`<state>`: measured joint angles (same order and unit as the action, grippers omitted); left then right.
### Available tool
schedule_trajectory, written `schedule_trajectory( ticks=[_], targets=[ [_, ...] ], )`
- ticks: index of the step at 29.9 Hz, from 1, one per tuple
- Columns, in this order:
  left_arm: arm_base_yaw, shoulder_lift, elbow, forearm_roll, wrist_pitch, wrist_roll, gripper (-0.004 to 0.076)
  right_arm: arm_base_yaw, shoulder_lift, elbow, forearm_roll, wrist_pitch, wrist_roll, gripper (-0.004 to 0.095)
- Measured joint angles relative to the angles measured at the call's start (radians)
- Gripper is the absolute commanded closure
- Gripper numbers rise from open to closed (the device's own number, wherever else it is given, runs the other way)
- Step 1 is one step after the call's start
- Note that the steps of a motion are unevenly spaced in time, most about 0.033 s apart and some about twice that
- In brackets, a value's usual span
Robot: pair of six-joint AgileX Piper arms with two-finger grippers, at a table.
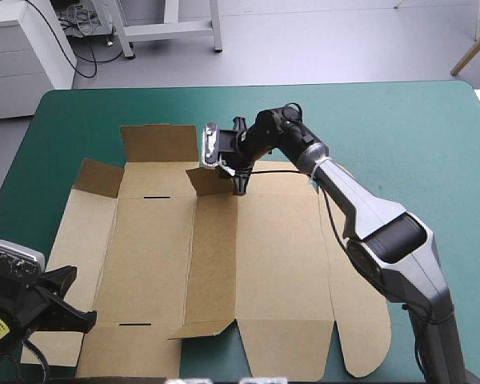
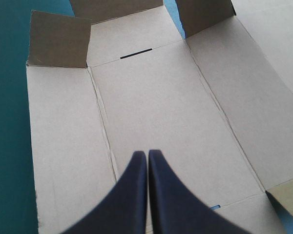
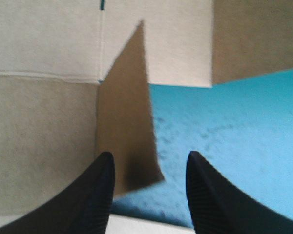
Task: Fold the box
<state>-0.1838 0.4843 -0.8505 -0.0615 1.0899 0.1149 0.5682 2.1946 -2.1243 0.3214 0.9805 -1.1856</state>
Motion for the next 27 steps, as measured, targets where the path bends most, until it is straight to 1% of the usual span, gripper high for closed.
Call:
schedule_trajectory(
  ticks=[2, 4, 6, 9, 12, 15, 19, 23, 27],
  targets=[
    [0.0, 0.0, 0.0, 0.0, 0.0, 0.0, 0.0734, -0.018, -0.045, 0.0, -0.066, 0.014, 0.057, 0.0502],
    [0.0, 0.0, 0.0, 0.0, 0.0, 0.0, 0.0734, -0.048, -0.091, 0.0, -0.138, 0.051, 0.13, 0.0549],
    [0.0, 0.0, 0.0, 0.0, 0.0, 0.0, 0.0734, -0.082, -0.131, 0.0, -0.188, 0.112, 0.218, 0.0633],
    [0.0, -0.001, 0.0, 0.0, -0.001, 0.0, 0.0734, -0.159, -0.196, 0.004, -0.224, 0.219, 0.344, 0.0762],
    [0.0, -0.001, 0.0, 0.0, -0.001, 0.0, 0.0734, -0.242, -0.274, 0.036, -0.228, 0.242, 0.434, 0.0856],
    [0.0, -0.001, 0.0, 0.001, -0.001, 0.0, 0.0734, -0.329, -0.369, 0.089, -0.231, 0.248, 0.521, 0.0886],
    [0.0, -0.001, 0.0, 0.004, -0.001, 0.0, 0.0734, -0.456, -0.514, 0.213, -0.234, 0.249, 0.642, 0.0886],
    [0.0, -0.001, 0.0, 0.004, -0.001, 0.0, 0.0734, -0.584, -0.686, 0.42, -0.235, 0.251, 0.721, 0.0886],
    [0.0, -0.001, 0.0, 0.004, -0.001, 0.0, 0.0734, -0.68, -0.894, 0.632, -0.235, 0.254, 0.786, 0.0886]
  ],
)
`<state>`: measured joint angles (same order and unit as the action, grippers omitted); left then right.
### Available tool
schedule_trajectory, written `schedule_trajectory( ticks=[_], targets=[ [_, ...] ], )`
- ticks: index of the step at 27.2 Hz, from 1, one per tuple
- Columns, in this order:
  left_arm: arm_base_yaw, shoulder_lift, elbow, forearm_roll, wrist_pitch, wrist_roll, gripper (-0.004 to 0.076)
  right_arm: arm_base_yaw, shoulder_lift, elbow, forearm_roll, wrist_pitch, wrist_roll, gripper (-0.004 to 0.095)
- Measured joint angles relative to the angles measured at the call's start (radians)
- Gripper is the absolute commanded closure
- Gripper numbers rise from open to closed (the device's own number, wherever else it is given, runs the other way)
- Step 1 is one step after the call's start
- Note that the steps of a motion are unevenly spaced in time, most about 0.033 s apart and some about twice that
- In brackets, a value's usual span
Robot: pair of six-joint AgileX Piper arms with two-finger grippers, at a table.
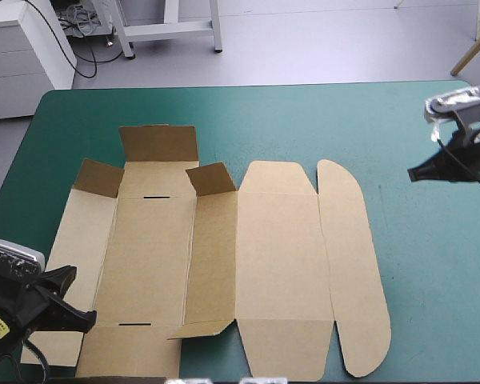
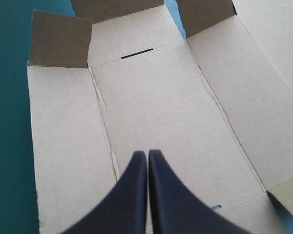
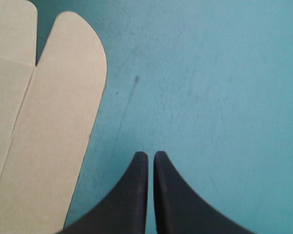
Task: Fold the box
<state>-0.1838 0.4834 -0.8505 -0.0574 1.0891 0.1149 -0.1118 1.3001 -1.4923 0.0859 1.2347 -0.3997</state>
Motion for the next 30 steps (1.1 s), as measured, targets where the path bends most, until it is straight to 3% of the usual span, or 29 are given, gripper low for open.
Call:
schedule_trajectory(
  ticks=[7, 17, 30],
  targets=[
    [0.0, 0.0, 0.0, 0.0, 0.005, 0.0, 0.0734, -0.098, -0.352, 0.344, 0.0, 0.002, 0.072, 0.0886],
    [0.0, 0.0, -0.001, -0.001, 0.032, 0.009, 0.0734, -0.106, -0.758, 0.753, 0.05, -0.083, 0.135, 0.0887],
    [0.0, 0.006, -0.001, 0.002, 0.046, -0.061, 0.0734, -0.106, -0.855, 0.913, 0.127, -0.218, 0.127, 0.0927]
  ],
)
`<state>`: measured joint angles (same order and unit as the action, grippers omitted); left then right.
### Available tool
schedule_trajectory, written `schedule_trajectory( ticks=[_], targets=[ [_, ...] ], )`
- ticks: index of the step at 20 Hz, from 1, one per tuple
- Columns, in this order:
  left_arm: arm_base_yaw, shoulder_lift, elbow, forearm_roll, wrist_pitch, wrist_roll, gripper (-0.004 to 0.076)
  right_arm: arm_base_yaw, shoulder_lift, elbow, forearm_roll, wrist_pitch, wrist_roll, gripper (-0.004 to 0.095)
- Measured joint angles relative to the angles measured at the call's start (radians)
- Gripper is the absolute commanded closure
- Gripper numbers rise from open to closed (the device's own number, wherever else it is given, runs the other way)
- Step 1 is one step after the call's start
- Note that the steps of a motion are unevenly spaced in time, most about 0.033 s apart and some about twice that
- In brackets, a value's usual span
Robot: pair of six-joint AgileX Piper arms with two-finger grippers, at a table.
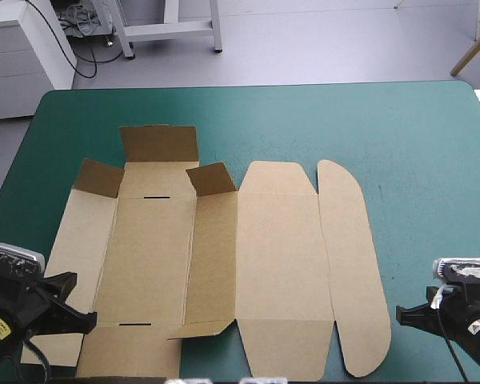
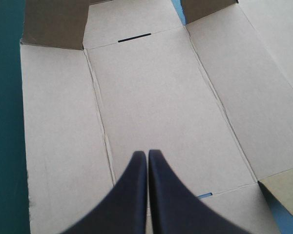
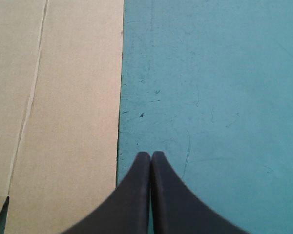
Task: Fold the box
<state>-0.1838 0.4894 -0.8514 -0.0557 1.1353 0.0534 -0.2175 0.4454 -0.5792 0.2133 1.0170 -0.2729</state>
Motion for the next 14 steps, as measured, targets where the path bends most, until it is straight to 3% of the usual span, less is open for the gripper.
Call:
schedule_trajectory(
  ticks=[5, 10, 14],
  targets=[
    [0.0, 0.123, 0.0, -0.004, 0.0, -0.044, 0.0734, 0.0, 0.0, 0.019, 0.005, 0.0, -0.017, 0.0927],
    [0.0, 0.367, 0.0, -0.066, -0.119, -0.012, 0.0734, 0.0, 0.0, 0.019, 0.005, 0.0, -0.021, 0.0927],
    [0.055, 0.549, -0.062, -0.121, -0.141, 0.056, 0.0734, 0.0, 0.0, 0.019, 0.005, 0.0, -0.021, 0.0927]
  ],
)
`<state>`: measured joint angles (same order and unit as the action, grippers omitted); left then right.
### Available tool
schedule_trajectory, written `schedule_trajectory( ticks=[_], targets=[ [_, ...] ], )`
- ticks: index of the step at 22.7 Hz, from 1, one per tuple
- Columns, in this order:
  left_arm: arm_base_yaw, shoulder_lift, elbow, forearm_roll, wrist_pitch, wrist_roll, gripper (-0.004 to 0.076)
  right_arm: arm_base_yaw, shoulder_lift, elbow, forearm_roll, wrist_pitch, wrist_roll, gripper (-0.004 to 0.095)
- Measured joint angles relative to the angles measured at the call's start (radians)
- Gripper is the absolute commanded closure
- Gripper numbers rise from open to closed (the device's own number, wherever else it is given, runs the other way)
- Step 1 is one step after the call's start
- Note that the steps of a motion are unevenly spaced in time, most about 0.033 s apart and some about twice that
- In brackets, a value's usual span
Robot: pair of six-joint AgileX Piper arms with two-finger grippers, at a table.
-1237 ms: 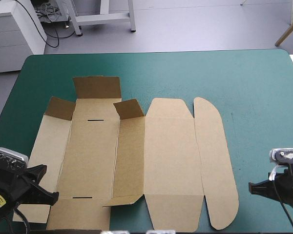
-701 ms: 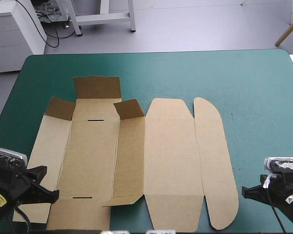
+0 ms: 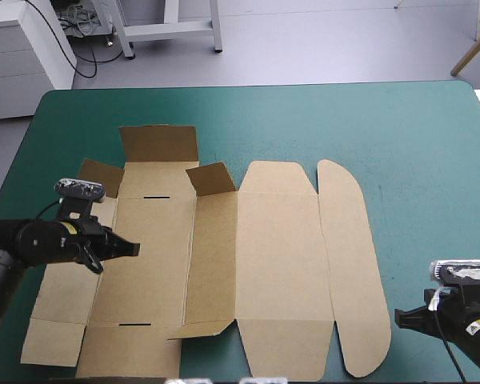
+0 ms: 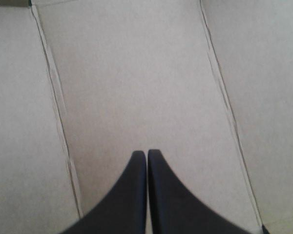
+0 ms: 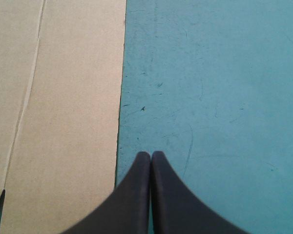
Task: Fold the box
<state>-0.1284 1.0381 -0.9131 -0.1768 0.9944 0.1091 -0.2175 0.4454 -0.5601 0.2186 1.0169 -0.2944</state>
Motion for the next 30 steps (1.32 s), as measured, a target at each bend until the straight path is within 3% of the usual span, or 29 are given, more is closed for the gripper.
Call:
schedule_trajectory(
  ticks=[5, 12, 30],
  targets=[
    [0.206, 0.152, -0.16, -0.164, 0.024, 0.14, 0.0734, 0.0, 0.0, 0.0, 0.0, 0.0, -0.003, 0.0927],
    [0.59, 0.267, -0.279, -0.334, 0.224, 0.343, 0.0734, 0.0, 0.0, 0.0, 0.0, 0.0, -0.007, 0.0927],
    [0.793, 0.265, -0.164, -0.244, 0.234, 0.458, 0.0734, 0.07, 0.0, 0.011, 0.0, 0.012, -0.011, 0.0927]
  ],
)
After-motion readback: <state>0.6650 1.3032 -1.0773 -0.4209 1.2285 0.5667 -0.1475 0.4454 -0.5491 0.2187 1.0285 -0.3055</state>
